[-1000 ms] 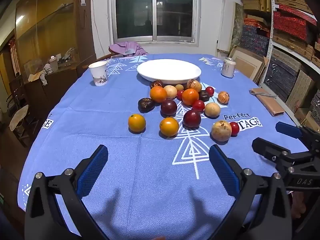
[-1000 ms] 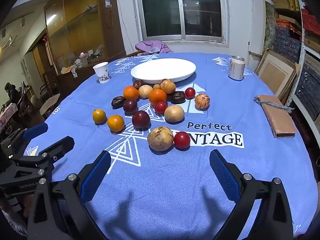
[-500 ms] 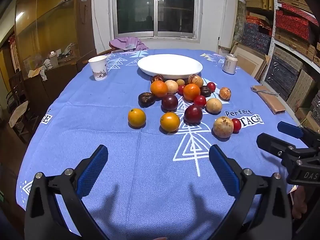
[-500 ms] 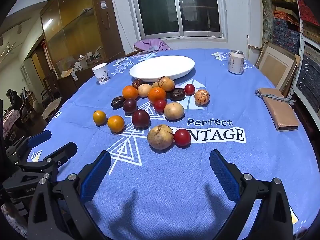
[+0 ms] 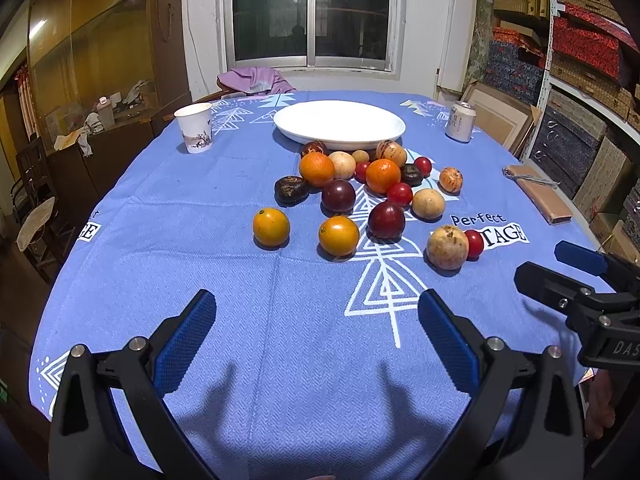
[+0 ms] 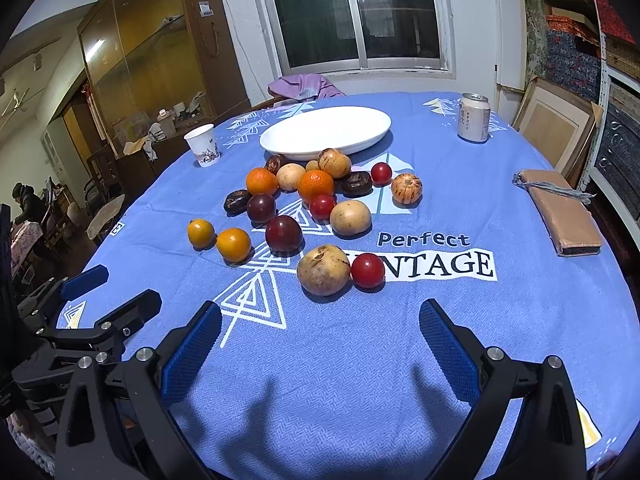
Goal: Organize fruits
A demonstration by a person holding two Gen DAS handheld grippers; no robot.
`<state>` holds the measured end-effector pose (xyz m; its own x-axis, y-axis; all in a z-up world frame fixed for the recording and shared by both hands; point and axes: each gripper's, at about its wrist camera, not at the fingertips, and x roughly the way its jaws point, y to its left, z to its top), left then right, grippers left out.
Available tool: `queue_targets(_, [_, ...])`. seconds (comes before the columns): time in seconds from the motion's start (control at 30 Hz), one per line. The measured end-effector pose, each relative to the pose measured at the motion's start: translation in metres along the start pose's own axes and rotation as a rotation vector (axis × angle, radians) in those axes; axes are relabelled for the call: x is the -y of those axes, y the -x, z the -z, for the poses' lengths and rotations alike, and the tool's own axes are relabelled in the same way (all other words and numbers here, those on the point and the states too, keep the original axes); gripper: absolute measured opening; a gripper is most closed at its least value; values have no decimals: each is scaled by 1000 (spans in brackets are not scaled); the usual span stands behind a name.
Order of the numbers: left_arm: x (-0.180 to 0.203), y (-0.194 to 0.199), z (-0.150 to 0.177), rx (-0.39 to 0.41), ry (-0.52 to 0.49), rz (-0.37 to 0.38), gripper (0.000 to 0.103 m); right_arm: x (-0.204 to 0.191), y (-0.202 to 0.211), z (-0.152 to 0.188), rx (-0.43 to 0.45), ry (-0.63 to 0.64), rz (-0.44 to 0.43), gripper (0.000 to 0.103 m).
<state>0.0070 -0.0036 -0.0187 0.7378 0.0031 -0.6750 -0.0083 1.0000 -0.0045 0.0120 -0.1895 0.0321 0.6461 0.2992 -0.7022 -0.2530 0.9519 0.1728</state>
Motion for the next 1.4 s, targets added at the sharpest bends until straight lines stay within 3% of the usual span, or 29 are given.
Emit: queue_targets(1.4, [2, -6, 3, -32, 3, 7, 99, 1, 2, -2, -4, -33, -27, 100])
